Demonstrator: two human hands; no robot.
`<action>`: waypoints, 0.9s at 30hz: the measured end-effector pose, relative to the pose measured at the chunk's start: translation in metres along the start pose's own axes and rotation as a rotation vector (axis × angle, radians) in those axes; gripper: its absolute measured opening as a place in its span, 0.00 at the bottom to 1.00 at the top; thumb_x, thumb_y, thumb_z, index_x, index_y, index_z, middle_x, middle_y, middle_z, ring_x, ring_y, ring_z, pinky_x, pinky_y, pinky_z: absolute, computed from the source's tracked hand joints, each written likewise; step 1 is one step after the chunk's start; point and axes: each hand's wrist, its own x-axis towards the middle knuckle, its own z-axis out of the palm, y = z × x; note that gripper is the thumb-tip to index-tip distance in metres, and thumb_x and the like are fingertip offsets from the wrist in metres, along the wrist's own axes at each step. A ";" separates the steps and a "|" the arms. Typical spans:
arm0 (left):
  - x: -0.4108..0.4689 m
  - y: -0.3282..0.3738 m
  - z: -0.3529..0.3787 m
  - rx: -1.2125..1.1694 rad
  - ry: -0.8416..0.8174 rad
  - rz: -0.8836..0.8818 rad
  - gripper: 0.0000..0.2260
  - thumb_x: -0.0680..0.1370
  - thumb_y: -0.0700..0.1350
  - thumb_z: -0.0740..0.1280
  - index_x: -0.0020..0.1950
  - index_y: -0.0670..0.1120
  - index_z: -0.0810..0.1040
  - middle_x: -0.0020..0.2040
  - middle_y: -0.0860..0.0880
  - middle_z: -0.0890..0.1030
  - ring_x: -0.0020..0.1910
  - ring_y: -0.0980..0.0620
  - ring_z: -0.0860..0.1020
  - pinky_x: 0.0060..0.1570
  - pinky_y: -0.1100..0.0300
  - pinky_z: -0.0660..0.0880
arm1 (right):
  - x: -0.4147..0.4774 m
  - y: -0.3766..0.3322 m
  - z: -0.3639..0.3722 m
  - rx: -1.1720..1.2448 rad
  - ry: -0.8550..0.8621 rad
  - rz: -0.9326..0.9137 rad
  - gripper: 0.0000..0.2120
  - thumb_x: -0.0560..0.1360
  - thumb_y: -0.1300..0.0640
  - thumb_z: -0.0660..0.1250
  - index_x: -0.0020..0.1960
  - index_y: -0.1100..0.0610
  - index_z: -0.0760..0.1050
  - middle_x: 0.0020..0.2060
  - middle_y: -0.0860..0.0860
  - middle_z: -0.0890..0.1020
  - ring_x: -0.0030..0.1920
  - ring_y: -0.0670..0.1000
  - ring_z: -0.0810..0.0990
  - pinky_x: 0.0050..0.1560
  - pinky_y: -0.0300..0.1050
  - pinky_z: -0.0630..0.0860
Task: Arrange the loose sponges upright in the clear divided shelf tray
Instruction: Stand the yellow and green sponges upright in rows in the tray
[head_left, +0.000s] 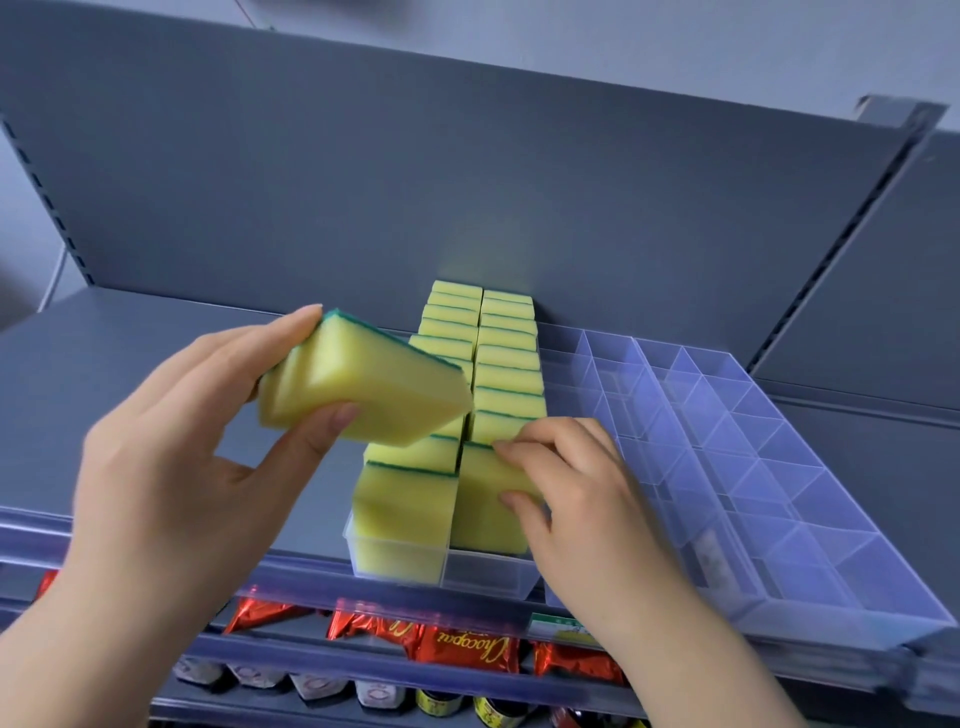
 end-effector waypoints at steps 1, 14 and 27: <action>0.000 0.003 0.000 0.020 0.003 0.015 0.19 0.75 0.57 0.65 0.66 0.57 0.70 0.57 0.52 0.77 0.54 0.46 0.78 0.52 0.43 0.75 | -0.001 0.000 0.000 -0.003 0.006 0.004 0.19 0.63 0.63 0.77 0.53 0.58 0.80 0.46 0.48 0.78 0.50 0.47 0.72 0.49 0.41 0.75; 0.001 0.026 -0.005 -0.009 -0.083 0.054 0.20 0.73 0.57 0.66 0.64 0.55 0.74 0.54 0.59 0.77 0.52 0.51 0.78 0.48 0.48 0.76 | -0.002 0.011 -0.005 0.166 -0.039 0.090 0.13 0.66 0.63 0.74 0.49 0.53 0.81 0.46 0.42 0.77 0.50 0.39 0.70 0.56 0.26 0.65; 0.000 0.035 0.024 -0.098 -0.340 0.135 0.20 0.70 0.56 0.67 0.61 0.56 0.75 0.54 0.65 0.76 0.50 0.70 0.74 0.46 0.81 0.65 | 0.010 0.024 -0.027 0.301 -0.248 0.127 0.16 0.71 0.65 0.63 0.52 0.50 0.82 0.47 0.37 0.79 0.53 0.38 0.73 0.56 0.26 0.65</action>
